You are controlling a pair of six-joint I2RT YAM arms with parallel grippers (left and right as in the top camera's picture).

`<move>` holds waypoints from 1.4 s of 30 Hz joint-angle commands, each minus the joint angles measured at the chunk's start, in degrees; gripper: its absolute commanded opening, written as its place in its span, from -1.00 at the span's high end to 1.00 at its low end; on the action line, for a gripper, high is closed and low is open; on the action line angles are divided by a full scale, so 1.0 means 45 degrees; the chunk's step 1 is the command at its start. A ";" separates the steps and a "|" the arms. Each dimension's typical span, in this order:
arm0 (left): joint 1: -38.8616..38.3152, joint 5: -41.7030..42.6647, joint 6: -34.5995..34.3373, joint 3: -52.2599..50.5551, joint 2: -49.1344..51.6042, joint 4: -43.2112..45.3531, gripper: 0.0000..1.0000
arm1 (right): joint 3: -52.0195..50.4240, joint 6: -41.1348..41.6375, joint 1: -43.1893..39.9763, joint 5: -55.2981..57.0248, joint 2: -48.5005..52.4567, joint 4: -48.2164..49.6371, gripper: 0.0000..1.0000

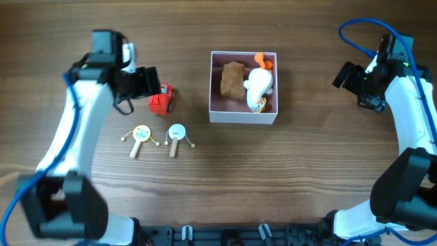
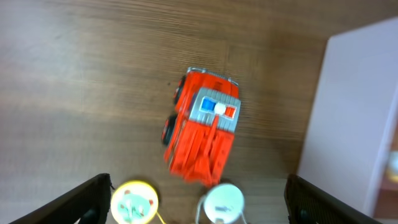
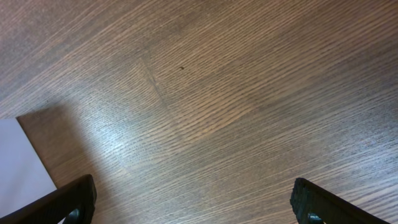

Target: Pack container

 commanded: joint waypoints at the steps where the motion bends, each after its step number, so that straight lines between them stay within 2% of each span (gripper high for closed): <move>1: -0.0855 -0.0962 0.2720 0.0345 0.1122 -0.0005 -0.73 | -0.0034 0.0165 -0.0058 -0.0194 0.0063 0.0073 -1.00; 9: -0.1404 -0.2200 0.2963 0.0340 0.2278 0.0665 -0.76 | -0.0034 0.0160 -0.0058 -0.0194 0.0063 0.0180 -0.99; 18: -0.1394 -0.2249 0.2929 0.0340 0.3332 0.0782 -0.78 | -0.0034 0.0165 -0.0058 -0.0194 0.0063 0.0189 -0.99; 27: -0.1394 -0.2059 0.2924 0.0316 0.4235 0.0962 -0.64 | -0.0034 0.0170 -0.0058 -0.0194 0.0063 0.0189 -1.00; 30: -0.1394 -0.1919 0.2929 0.0316 0.4260 0.1098 -0.47 | -0.0034 0.0165 -0.0058 -0.0194 0.0063 0.0189 -0.99; 34: -0.1394 -0.1758 0.2929 0.0316 0.4357 0.1141 -0.38 | -0.0034 0.0160 -0.0058 -0.0194 0.0063 0.0189 -1.00; 38: -0.1394 -0.1661 0.2929 0.0214 0.4624 0.1205 -0.38 | -0.0034 0.0160 -0.0058 -0.0194 0.0063 0.0189 -1.00; 42: -0.1399 -0.1015 0.2924 0.0141 0.4886 0.1030 -0.12 | -0.0034 0.0160 -0.0058 -0.0194 0.0063 0.0189 -0.99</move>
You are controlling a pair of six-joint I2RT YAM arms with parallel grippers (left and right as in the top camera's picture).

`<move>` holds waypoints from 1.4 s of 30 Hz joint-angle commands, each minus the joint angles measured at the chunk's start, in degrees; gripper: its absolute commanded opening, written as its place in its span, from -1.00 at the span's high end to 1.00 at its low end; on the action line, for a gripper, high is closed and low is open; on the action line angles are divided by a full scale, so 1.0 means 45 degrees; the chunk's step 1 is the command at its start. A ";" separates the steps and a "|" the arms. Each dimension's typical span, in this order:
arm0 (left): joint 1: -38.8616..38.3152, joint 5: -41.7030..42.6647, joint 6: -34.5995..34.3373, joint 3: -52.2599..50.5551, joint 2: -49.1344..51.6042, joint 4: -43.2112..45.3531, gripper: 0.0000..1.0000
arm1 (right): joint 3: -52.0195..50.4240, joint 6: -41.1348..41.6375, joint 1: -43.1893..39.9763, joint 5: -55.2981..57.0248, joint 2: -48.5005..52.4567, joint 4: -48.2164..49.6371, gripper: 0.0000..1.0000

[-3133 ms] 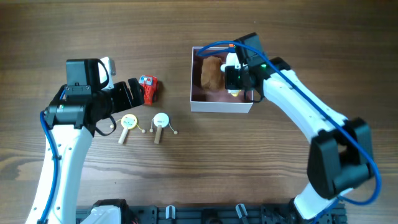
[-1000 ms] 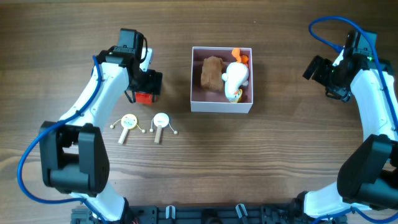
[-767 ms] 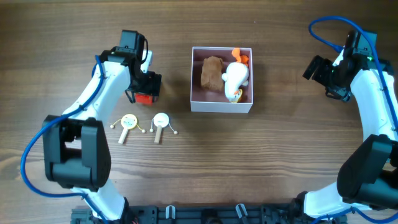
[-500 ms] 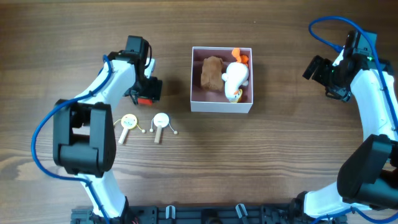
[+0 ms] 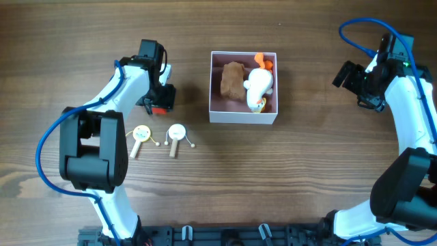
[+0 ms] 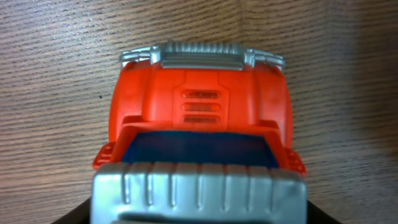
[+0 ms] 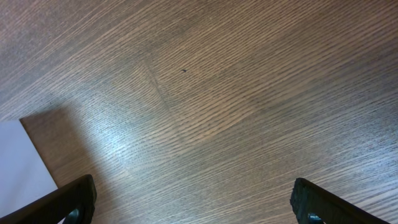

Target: Pack container

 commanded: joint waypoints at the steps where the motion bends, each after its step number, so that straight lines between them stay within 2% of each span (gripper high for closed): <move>1: 0.0019 0.0777 0.0131 0.0000 0.0578 -0.0141 -0.08 | -0.0034 0.0160 -0.0058 -0.0160 0.0063 0.0087 -1.00; 5: 0.0019 0.0767 0.0073 0.0262 0.0185 -0.0665 -0.05 | -0.0034 0.0165 -0.0058 -0.0160 0.0063 0.0087 -0.99; 10: -0.0257 0.0777 0.0073 0.1651 -0.0840 -0.2701 0.03 | -0.0034 0.0165 -0.0058 -0.0160 0.0063 0.0087 -1.00; 15: -0.1457 0.0777 0.0083 0.3478 -0.2045 -0.4396 0.10 | -0.0034 0.0160 -0.0058 -0.0160 0.0063 0.0087 -0.99; 19: -0.3007 0.0777 0.0112 0.4221 -0.2948 -0.3886 0.11 | -0.0034 0.0165 -0.0058 -0.0160 0.0063 0.0087 -0.99; 22: -0.4473 0.0777 0.1073 0.4216 -0.3264 -0.2579 0.15 | -0.0034 0.0170 -0.0058 -0.0160 0.0063 0.0087 -1.00; 25: -0.5795 0.0777 0.2705 0.4167 -0.3089 -0.1647 0.22 | -0.0034 0.0165 -0.0058 -0.0160 0.0063 0.0087 -0.99; 29: -0.6917 0.0777 0.4779 0.4167 -0.2293 -0.1224 0.19 | -0.0034 0.0160 -0.0058 -0.0160 0.0063 0.0087 -0.99; 32: -0.7155 0.0782 0.6188 0.4167 -0.1486 -0.1059 0.30 | -0.0034 0.0160 -0.0058 -0.0160 0.0063 0.0087 -1.00; 35: -0.7155 0.0787 0.7135 0.4167 -0.0850 -0.0894 0.31 | -0.0034 0.0160 -0.0058 -0.0160 0.0063 0.0087 -0.99; 42: -0.7155 0.1151 0.8427 0.4167 -0.0160 -0.0573 0.20 | -0.0034 0.0175 -0.0058 -0.0160 0.0063 0.0291 -0.99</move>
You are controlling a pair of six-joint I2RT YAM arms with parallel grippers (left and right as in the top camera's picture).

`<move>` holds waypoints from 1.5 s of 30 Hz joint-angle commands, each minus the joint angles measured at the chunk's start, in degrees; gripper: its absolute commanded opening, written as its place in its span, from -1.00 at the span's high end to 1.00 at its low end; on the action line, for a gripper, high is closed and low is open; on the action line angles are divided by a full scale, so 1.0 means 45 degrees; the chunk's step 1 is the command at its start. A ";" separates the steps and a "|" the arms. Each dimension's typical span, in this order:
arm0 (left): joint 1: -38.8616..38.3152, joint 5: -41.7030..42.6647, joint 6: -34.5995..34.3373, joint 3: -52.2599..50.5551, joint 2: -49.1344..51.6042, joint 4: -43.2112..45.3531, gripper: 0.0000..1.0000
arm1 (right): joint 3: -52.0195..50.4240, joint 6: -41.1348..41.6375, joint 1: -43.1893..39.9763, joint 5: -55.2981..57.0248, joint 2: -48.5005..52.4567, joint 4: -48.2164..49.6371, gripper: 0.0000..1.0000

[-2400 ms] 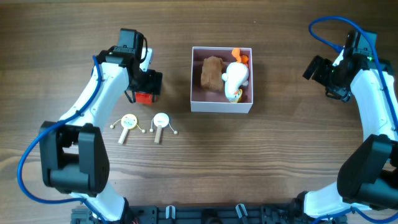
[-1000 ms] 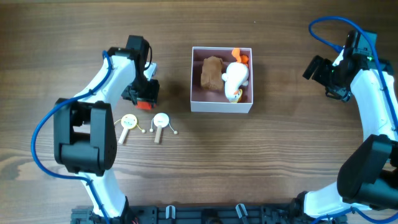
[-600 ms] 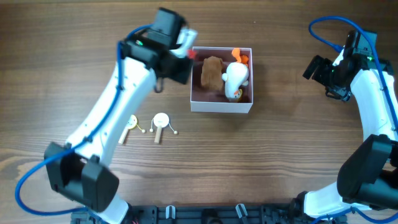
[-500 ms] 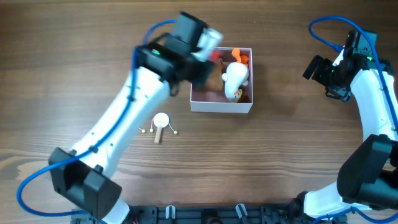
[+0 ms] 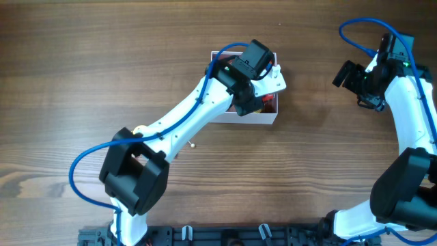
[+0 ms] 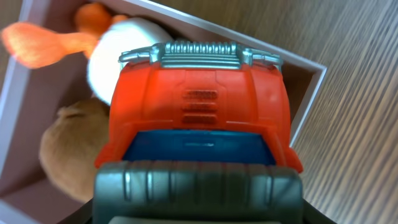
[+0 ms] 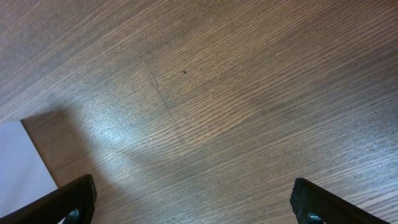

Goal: Pack container
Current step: 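Lower the red truck into the box front and release, then grasp the yellow cat-face rattle drum by its handle with the left gripper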

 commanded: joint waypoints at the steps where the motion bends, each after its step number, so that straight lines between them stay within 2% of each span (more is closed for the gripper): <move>1: 0.0034 0.0563 0.1409 0.0015 0.0029 0.0121 0.15 | -0.0034 0.0180 -0.0058 -0.0155 0.0063 0.0228 -0.99; 5: 0.0034 0.0636 0.1409 0.0015 0.0029 0.0185 -0.30 | -0.0034 0.0180 -0.0058 -0.0155 0.0063 0.0267 -0.99; 6: 0.0034 0.0636 0.1409 0.0015 0.0029 0.0189 -0.89 | -0.0034 0.0180 -0.0058 -0.0155 0.0063 0.0267 -0.99; 7: 0.0034 0.0631 0.1409 0.0015 0.0029 0.0189 -1.00 | -0.0034 0.0185 -0.0058 -0.0155 0.0063 0.0267 -0.99; 11: 0.0034 0.0180 0.1336 0.0015 0.0000 0.0185 -1.00 | -0.0034 0.0185 -0.0058 -0.0155 0.0063 0.0267 -0.99; 14: 0.0029 -0.0840 0.0680 0.0068 -0.0180 0.0165 -1.00 | -0.0034 0.0180 -0.0058 -0.0155 0.0063 0.0267 -0.99; 17: 0.0029 -0.1054 -0.0262 0.0097 -0.0685 -0.0049 -0.99 | -0.0034 0.0180 -0.0058 -0.0155 0.0063 0.0267 -0.99; 19: 0.0024 -0.1054 -0.2089 0.0112 -0.1287 -0.0840 -0.99 | -0.0034 0.0180 -0.0058 -0.0155 0.0063 0.0267 -0.99; 22: 0.0063 -0.1273 -0.3653 0.0117 -0.2123 -0.1962 -1.00 | -0.0034 0.0180 -0.0058 -0.0155 0.0063 0.0267 -1.00; 25: 0.0491 -0.2409 -0.5994 0.0112 -0.2822 -0.3599 -0.99 | -0.0034 0.0180 -0.0058 -0.0155 0.0063 0.0267 -1.00; 27: 0.1219 -0.2963 -0.7917 0.0112 -0.3007 -0.4911 -1.00 | -0.0034 0.0180 -0.0058 -0.0155 0.0063 0.0267 -0.99; 28: 0.2025 -0.2948 -0.9360 0.0010 -0.2997 -0.5659 -1.00 | -0.0034 0.0185 -0.0058 -0.0155 0.0063 0.0267 -0.99; 31: 0.3716 -0.2943 -1.1808 -0.0884 -0.2973 -0.5863 -1.00 | -0.0034 0.0185 -0.0058 -0.0155 0.0063 0.0267 -1.00; 32: 0.4765 -0.2880 -1.3070 -0.1676 -0.2958 -0.5795 -0.99 | -0.0034 0.0180 -0.0058 -0.0155 0.0063 0.0267 -0.99; 33: 0.5197 -0.2783 -1.3367 -0.2050 -0.2943 -0.5736 -0.99 | -0.0034 0.0180 -0.0058 -0.0155 0.0063 0.0267 -1.00; 39: 0.7995 -0.1156 -1.2789 -0.4556 -0.2900 -0.5066 -0.92 | -0.0034 0.0180 -0.0058 -0.0155 0.0063 0.0267 -1.00; 45: 0.9107 -0.0223 -0.9758 -0.5741 -0.2895 -0.4609 -0.69 | -0.0034 0.0185 -0.0058 -0.0155 0.0063 0.0267 -1.00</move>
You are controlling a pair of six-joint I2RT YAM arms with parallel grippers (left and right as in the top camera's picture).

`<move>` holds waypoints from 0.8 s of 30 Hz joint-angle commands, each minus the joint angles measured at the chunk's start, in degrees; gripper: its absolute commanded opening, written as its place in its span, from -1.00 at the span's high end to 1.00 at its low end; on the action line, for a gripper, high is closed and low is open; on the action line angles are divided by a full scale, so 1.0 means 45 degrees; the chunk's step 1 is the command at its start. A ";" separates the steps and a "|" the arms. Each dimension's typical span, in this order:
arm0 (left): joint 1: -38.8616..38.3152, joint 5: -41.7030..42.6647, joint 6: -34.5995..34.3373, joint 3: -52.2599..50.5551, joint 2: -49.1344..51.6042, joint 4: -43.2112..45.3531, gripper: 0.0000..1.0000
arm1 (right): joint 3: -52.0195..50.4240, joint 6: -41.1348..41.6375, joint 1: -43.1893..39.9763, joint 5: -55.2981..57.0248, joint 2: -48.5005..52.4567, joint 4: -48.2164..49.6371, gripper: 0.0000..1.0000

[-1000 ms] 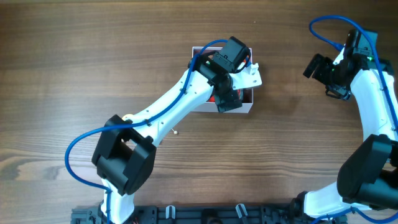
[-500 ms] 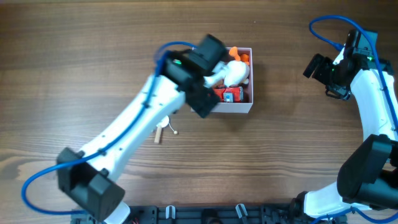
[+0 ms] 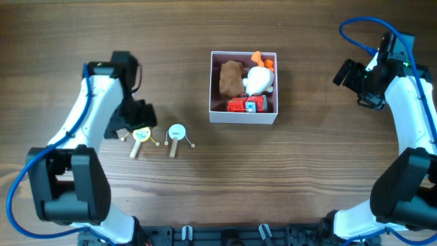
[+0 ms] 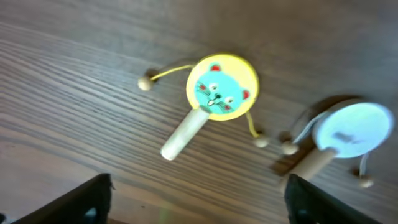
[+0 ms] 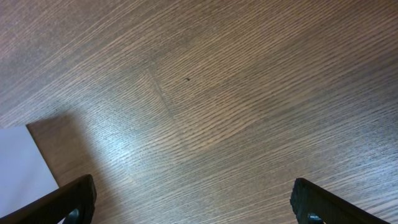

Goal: Pack container
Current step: 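Grasp the yellow cat-face rattle drum by its handle with the left gripper, then drop the cat-face rattle into the box beside the truck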

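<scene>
The white box [image 3: 244, 118] holds a brown plush [image 3: 231, 77], a white and orange plush [image 3: 258, 76] and the red toy truck [image 3: 246, 104], which lies along its front wall. Two small rattle drums lie left of the box: a yellow one [image 3: 141, 136] [image 4: 222, 94] and a pale blue one [image 3: 177, 132] [image 4: 351, 130]. My left gripper [image 3: 136, 115] [image 4: 196, 205] hangs open and empty just above and left of the yellow drum. My right gripper [image 3: 349, 76] [image 5: 194, 205] stands open over bare wood, right of the box.
A corner of the white box [image 5: 18, 168] shows at the left edge of the right wrist view. Wood-grain table [image 3: 307, 171] surrounds everything; the arms' mounting rail runs along the front edge.
My left gripper held the red truck over the box; now the truck lies in the box and the gripper is open above the yellow drum at the left. Right arm unchanged.
The truck stood on the table left of the box, my open left gripper above it. Then the gripper was down around the truck. Then it held the truck over the box. Now the truck is inside and the gripper is open over the yellow drum.
</scene>
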 commanded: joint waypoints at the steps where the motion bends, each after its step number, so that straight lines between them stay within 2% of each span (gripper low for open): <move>1: 0.0287 0.0923 0.2443 -0.0636 0.0049 0.0248 -0.57 | -0.0029 0.0180 -0.0058 -0.0117 0.0063 0.0039 -0.99; 2: 0.0287 0.0918 0.2735 -0.0792 0.0049 0.0311 -0.44 | -0.0029 0.0185 -0.0058 -0.0117 0.0063 0.0039 -0.99; 6: 0.0277 0.0879 0.2739 -0.1656 0.0049 0.0850 -0.37 | -0.0029 0.0180 -0.0058 -0.0117 0.0063 0.0039 -1.00; 11: 0.0282 0.0811 0.2759 -0.3225 0.0049 0.2341 -0.39 | -0.0029 0.0185 -0.0058 -0.0117 0.0063 0.0039 -1.00; 17: 0.0277 0.0782 0.4012 -0.3988 0.0049 0.3551 -0.22 | -0.0029 0.0185 -0.0058 -0.0117 0.0063 0.0039 -1.00; 20: 0.0277 0.0787 0.4974 -0.3993 0.0049 0.3555 0.08 | -0.0029 0.0175 -0.0058 -0.0117 0.0063 0.0039 -0.99; 22: 0.0277 0.0801 0.5192 -0.3993 0.0049 0.3599 0.23 | -0.0029 0.0180 -0.0058 -0.0117 0.0063 0.0039 -0.99; 24: 0.0277 0.0933 0.5353 -0.4056 0.0049 0.3769 0.47 | -0.0029 0.0175 -0.0058 -0.0117 0.0063 0.0039 -1.00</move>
